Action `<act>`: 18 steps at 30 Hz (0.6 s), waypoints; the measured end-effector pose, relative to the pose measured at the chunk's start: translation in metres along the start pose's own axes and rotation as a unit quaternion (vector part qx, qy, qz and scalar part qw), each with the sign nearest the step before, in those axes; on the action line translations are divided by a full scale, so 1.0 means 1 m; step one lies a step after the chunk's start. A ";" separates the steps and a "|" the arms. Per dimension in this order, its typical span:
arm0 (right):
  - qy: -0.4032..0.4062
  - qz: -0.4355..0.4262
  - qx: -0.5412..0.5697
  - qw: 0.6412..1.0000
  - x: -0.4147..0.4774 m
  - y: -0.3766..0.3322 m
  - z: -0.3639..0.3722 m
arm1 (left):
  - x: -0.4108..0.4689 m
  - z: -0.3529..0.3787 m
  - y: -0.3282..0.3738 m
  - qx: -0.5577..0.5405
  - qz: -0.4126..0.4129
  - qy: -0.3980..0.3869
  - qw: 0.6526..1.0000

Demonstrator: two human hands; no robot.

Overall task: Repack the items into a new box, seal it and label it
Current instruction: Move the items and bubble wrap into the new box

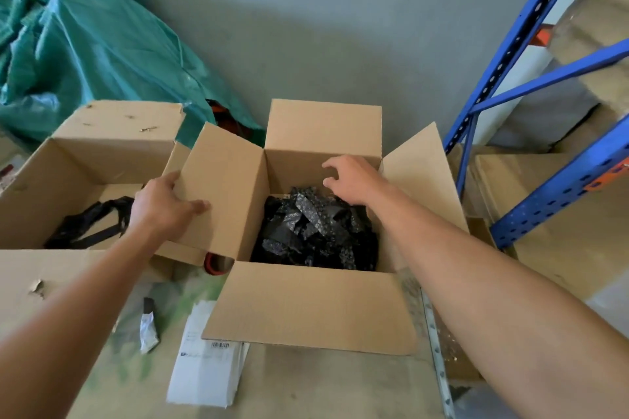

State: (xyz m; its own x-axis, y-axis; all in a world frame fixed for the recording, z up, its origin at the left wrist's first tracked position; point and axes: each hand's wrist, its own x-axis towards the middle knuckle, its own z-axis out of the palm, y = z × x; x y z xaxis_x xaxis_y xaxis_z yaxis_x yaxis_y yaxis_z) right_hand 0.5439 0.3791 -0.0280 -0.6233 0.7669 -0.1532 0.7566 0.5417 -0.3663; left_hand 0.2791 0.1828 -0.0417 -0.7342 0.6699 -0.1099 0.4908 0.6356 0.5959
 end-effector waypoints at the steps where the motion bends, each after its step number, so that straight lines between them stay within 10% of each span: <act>1: 0.004 0.006 -0.003 1.000 0.004 0.002 -0.005 | 0.001 -0.001 0.000 -0.003 -0.001 -0.001 1.000; 18: 0.128 0.095 -0.152 0.975 -0.011 0.047 -0.099 | -0.012 -0.016 0.005 -0.021 -0.014 -0.020 0.999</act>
State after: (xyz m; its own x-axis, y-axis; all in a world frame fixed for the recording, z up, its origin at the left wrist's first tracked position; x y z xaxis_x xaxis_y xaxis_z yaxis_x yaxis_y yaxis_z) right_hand 0.6059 0.4303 0.0469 -0.4261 0.9029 0.0566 0.9014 0.4290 -0.0583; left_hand 0.2832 0.1718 -0.0251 -0.7282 0.6668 -0.1585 0.4491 0.6389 0.6246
